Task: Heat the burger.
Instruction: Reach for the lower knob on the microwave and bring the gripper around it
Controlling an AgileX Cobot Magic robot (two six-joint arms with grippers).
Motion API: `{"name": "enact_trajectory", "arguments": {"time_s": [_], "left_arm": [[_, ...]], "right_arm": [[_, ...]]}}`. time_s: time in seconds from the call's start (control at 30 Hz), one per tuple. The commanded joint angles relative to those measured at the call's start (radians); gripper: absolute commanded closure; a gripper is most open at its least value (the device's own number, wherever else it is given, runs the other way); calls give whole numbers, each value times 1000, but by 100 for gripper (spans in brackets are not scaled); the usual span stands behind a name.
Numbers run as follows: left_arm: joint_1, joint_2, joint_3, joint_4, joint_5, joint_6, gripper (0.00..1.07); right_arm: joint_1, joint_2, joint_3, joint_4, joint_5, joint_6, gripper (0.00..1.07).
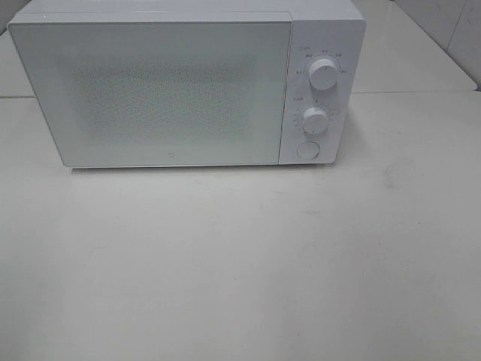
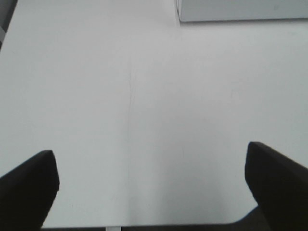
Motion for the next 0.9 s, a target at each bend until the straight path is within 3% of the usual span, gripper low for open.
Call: {"name": "enact_trajectory", "arguments": {"time_s": [0.03,0.2,0.9], "left_arm": [[5,-134,6,-1,-22,-10,5],[4,-235,6,0,-22,-10,5],[4,-229,7,-6,-23,-18,5]], "right_arm": [[-7,-26,0,-5,-9,-14,31],[-7,-26,0,-5,-9,-14,31],[-7,-18,0,-5,-9,-14,31]]}}
